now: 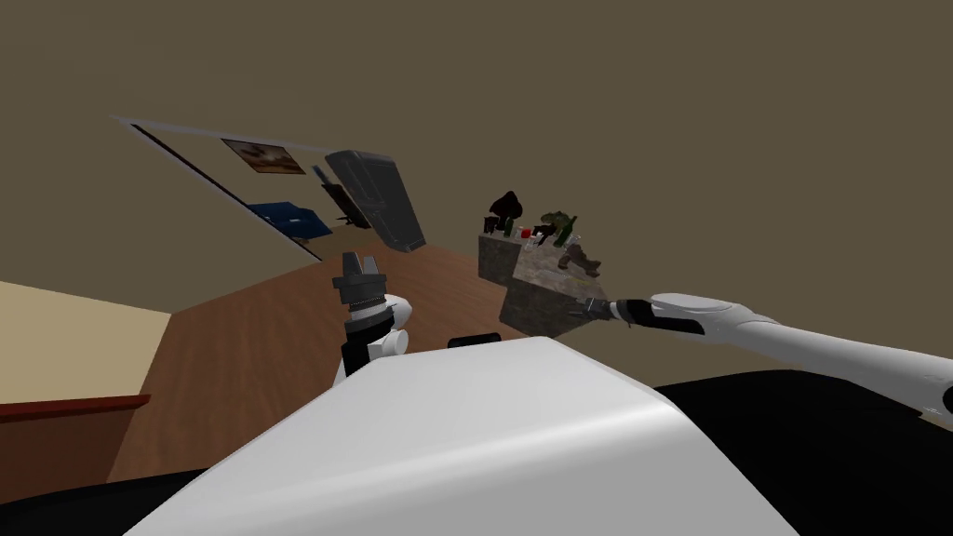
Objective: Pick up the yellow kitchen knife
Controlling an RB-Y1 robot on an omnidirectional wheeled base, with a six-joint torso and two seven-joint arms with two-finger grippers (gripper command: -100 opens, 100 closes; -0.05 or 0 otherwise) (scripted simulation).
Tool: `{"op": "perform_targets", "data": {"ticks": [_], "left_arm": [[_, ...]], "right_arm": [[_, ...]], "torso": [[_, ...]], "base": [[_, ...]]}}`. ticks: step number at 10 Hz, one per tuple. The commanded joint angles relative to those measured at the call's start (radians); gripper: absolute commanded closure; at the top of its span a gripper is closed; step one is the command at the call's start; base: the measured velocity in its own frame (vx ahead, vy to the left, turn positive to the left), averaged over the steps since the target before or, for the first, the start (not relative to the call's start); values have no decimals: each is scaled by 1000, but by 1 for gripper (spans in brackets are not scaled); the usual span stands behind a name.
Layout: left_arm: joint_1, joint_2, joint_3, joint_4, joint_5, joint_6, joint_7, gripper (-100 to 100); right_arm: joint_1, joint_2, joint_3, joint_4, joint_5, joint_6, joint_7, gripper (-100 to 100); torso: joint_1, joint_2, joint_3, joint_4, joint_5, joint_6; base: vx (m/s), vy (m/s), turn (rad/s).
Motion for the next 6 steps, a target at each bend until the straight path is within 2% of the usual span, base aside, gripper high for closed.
{"op": "perform_targets", "data": {"ticks": [1,2,3,4,6], "left_arm": [[0,0,0,0,0,0,0,0],[0,0,0,0,0,0,0,0],[0,0,0,0,0,0,0,0],[0,0,0,0,0,0,0,0],[0,0,0,0,0,0,0,0]], "right_arm": [[-24,-15,19,40,24,-15,5,-100],[-24,-15,19,40,24,-15,5,-100],[-42,-49,48,74,59,-26,13,-100],[-57,-76,77,118,92,-37,21,-100],[-77,-109,135,178,149,-59,34,-100]], "torso": [[0,0,0,0,0,0],[2,1,0,0,0,1],[4,7,4,1,0,2],[4,7,4,1,1,0],[-1,-2,-1,-1,0,0]], "base": [[197,-58,129],[73,-16,-16],[111,-34,237],[219,-77,343],[270,-133,340]]}}
